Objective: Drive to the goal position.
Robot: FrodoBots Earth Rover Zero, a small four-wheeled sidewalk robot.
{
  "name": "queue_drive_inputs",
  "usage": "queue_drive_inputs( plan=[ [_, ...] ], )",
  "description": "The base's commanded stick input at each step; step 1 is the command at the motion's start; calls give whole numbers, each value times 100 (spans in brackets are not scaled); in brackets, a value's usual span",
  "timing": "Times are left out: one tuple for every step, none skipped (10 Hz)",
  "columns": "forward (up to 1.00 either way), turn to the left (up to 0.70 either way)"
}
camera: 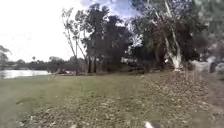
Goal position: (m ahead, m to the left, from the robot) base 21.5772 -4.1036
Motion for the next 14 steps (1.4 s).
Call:
queue_drive_inputs(
  plan=[
    [70, 0],
    [70, 0],
    [70, -26],
    [70, -31],
    [70, -31],
    [70, -27],
    [70, -17],
    [70, 0],
    [70, 0],
    [70, 0],
    [70, 0],
    [70, 0],
    [70, 0],
    [70, 0]
  ],
)
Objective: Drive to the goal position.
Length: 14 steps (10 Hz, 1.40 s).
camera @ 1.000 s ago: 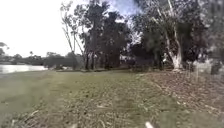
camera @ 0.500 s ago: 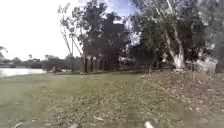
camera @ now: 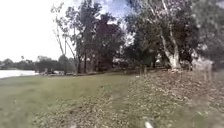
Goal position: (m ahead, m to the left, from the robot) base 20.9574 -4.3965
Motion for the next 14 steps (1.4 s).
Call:
queue_drive_inputs(
  plan=[
    [70, 0],
    [70, 0],
    [70, 0],
    [70, 0],
    [70, 0],
    [70, 0],
    [70, 0],
    [70, 0],
    [70, 0],
    [70, 0],
    [70, 0],
    [70, 0],
    [70, 0],
    [70, 0]
  ],
)
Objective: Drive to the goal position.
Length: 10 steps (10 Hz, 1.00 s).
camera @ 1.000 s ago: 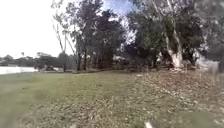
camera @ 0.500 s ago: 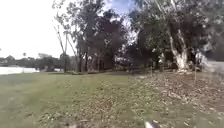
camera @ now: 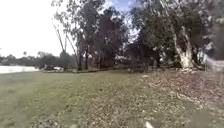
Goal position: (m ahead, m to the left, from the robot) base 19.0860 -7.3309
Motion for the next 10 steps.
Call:
queue_drive_inputs(
  plan=[
    [70, 0],
    [70, 0],
    [70, 0],
    [70, 0],
    [70, 0],
    [70, 0],
    [70, 0],
    [70, 0],
    [70, 0],
    [70, 0]
  ],
)
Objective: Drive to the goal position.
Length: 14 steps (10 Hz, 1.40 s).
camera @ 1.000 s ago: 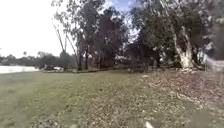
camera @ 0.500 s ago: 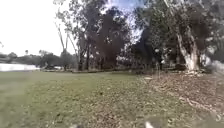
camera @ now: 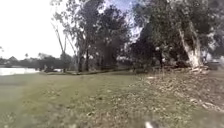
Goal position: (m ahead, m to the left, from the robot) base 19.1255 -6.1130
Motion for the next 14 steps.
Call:
queue_drive_inputs(
  plan=[
    [70, 0],
    [70, 0],
    [70, 0],
    [70, 0],
    [70, 0],
    [70, 0],
    [70, 0],
    [70, 0],
    [70, 0],
    [70, 0],
    [70, 0],
    [70, 0],
    [70, 0],
    [70, 0]
  ],
)
